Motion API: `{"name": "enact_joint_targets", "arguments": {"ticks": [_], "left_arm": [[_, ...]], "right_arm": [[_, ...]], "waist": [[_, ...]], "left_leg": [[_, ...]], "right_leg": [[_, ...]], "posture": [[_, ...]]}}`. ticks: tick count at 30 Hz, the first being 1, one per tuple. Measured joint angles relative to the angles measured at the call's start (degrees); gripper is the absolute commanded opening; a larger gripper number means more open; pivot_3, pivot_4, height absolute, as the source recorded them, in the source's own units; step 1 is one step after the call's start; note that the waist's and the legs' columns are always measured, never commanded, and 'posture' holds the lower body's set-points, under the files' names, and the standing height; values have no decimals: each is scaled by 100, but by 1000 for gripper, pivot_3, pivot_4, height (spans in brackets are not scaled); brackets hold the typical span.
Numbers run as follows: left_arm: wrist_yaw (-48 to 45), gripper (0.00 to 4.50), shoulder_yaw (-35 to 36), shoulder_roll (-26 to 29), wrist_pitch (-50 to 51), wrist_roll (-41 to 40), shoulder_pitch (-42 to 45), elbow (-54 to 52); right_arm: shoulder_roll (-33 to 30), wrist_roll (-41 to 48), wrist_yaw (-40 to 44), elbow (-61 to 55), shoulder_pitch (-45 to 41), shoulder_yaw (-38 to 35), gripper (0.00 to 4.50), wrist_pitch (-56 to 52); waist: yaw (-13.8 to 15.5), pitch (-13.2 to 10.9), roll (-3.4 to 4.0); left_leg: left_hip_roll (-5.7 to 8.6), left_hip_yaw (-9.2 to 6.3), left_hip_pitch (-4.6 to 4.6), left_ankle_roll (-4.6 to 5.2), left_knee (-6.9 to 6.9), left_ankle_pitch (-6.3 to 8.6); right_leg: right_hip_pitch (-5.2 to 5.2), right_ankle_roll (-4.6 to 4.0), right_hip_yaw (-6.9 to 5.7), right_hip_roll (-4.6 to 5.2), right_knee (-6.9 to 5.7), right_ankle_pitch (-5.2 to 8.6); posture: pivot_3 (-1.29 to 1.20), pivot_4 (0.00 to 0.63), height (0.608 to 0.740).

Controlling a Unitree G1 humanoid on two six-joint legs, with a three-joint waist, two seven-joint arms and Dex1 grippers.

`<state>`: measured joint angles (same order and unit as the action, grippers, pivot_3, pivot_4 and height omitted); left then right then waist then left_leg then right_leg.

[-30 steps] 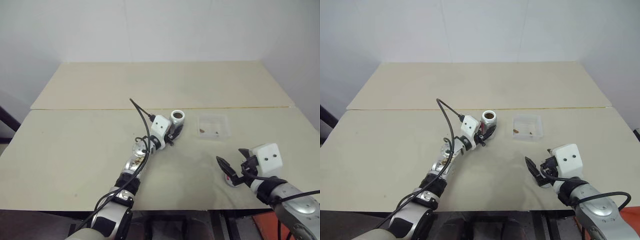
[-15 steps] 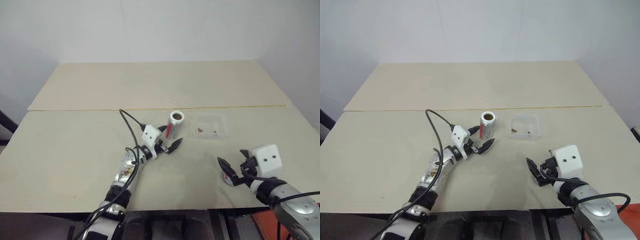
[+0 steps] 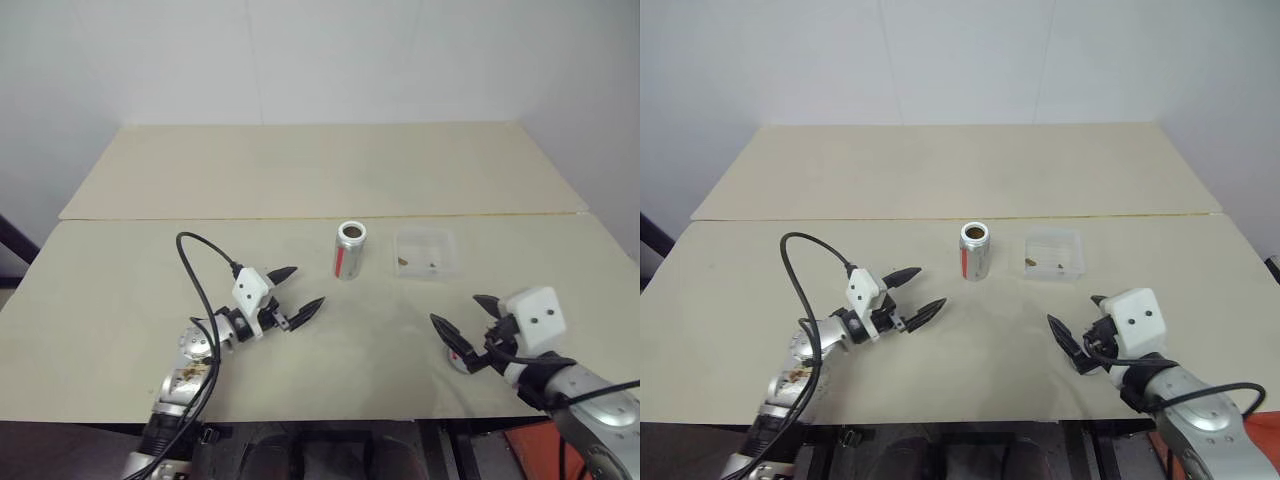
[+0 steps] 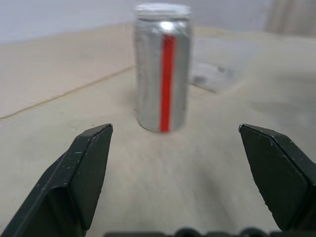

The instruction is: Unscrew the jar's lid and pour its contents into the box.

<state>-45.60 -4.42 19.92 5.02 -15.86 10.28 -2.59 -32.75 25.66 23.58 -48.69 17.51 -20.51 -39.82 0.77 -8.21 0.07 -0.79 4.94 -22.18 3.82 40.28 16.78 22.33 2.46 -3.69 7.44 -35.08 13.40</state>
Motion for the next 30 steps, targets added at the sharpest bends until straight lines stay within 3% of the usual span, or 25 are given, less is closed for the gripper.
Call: {"name": "enact_joint_targets", "arguments": {"ticks": [6, 11, 17, 23, 26, 30], "left_arm": [[-958, 4458, 498, 1229, 1091, -1123, 52, -882], [-1391, 4458, 759, 1539, 1684, -1942, 84, -1332], [-1192, 4458, 769, 1662, 1838, -1767, -384, -1470], [-1239, 4458, 1036, 1880, 1988, -2038, -432, -1784], [-1274, 4458, 1199, 2074, 1992, -2026, -475, -1820], [-850, 4458, 1323, 1819, 2092, -2116, -578, -1958]], "right_arm": [[-387, 471, 2093, 236, 1129, -1630, 4500, 1527], [-653, 997, 3099, 394, 1356, -2349, 4500, 2006], [-1034, 1701, 3308, 660, 1485, -2572, 4500, 1556], [-1445, 2296, 3357, 798, 1010, -2566, 4500, 1218], [-1417, 2114, 3340, 980, 748, -2200, 4500, 1323], [-1326, 1773, 3249, 1326, 258, -1496, 4500, 1444]], "waist": [[-9, 0, 0], [-27, 0, 0], [-9, -4, -5], [-5, -10, -16], [-6, -10, -15], [-7, -12, -20]], "left_leg": [[-3, 4, 19, 2, -13, 2], [-5, 14, 40, 7, -23, 6], [-4, 26, 45, 2, -39, 3], [-7, 24, 43, 12, -42, 11], [-6, 29, 44, 9, -46, 11], [-5, 32, 43, -12, -44, -2]], "right_leg": [[-10, 0, 6, 0, 4, 1], [-18, -1, 23, -1, 2, 0], [-14, -5, 35, -1, 5, 1], [-10, -9, 36, 1, 7, 0], [-7, -11, 39, 1, 8, 2], [-7, -10, 43, 2, 8, 1]], "posture": [[0, 150, 740], [0, 150, 740], [0, 150, 740], [0, 150, 740], [0, 150, 740], [0, 150, 740]]}}
